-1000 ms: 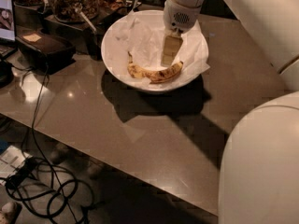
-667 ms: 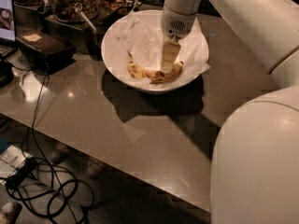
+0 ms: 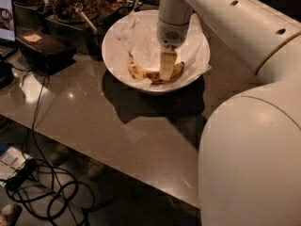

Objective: Pick banana from white bowl

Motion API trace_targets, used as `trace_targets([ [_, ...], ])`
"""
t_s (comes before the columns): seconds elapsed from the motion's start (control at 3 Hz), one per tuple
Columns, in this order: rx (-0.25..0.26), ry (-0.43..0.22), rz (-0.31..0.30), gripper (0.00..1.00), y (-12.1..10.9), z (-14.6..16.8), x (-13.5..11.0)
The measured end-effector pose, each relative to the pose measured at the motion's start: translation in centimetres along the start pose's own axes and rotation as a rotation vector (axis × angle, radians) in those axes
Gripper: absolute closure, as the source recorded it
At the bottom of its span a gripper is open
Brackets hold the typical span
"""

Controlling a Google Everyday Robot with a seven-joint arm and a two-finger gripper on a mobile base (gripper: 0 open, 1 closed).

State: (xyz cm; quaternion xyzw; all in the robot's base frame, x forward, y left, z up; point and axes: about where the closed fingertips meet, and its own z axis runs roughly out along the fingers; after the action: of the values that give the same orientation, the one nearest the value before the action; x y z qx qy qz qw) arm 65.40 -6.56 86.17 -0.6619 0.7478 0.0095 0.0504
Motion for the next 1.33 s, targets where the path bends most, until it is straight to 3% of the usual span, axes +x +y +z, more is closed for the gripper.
trace_targets([
  [0.67,-0.036,0.027,0.012,0.46,0.2,2.4,0.6],
  [1.33,-0.044,0.031,0.011,0.89,0.4,2.6,0.8],
])
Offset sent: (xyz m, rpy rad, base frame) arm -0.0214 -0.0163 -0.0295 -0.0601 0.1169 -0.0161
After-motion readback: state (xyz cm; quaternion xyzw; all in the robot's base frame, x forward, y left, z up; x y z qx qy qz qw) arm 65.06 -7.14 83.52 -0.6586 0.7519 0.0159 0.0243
